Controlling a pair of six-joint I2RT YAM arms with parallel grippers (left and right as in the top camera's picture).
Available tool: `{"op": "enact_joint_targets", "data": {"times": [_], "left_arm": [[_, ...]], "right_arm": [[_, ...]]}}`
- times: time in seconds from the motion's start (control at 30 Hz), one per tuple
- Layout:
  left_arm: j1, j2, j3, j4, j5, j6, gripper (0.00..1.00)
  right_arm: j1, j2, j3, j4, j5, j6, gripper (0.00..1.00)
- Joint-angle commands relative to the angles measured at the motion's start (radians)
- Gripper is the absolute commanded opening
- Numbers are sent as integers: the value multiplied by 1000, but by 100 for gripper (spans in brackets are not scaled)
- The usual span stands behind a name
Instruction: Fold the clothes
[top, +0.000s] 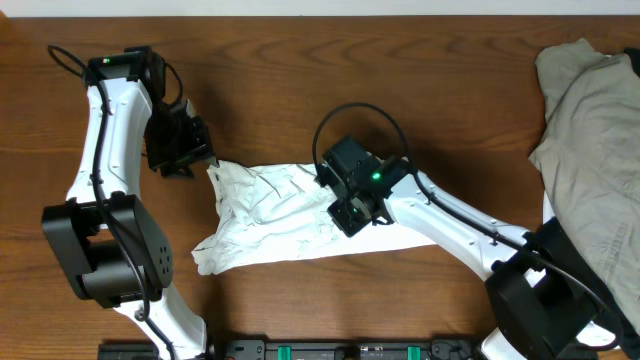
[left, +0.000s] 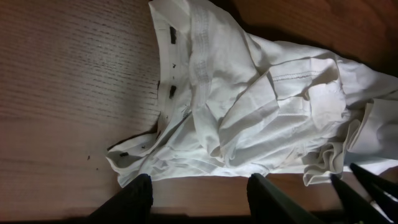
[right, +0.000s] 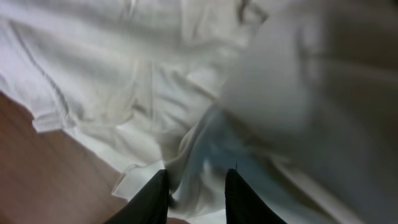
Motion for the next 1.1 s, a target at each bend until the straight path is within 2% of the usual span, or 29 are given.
{"op": "enact_joint_targets", "data": {"times": [0.0, 0.53, 0.63, 0.83, 0.87, 0.9, 0.97, 1.07], "left_arm": [[2, 2, 0, -6, -2, -2, 52], [2, 2, 0, -6, -2, -2, 52], [2, 2, 0, -7, -2, -2, 52], [2, 2, 0, -6, -2, -2, 52], [2, 2, 0, -6, -2, -2, 52], [2, 2, 0, -6, -2, -2, 52], [2, 2, 0, -6, -2, -2, 52], [2, 2, 0, -6, -2, -2, 52]], "right_arm": [[-8, -13, 87, 6, 77, 9, 32], [-20, 84, 58, 33, 143, 9, 35], [-20, 107, 58, 58, 182, 9, 41], [-20, 123, 58, 93, 253, 21, 47], [-20, 123, 58, 100, 264, 21, 44], [-20, 123, 58, 106, 271, 21, 38], [-21, 123, 58, 112, 273, 21, 16], [-21, 123, 58, 112, 273, 21, 1]]}}
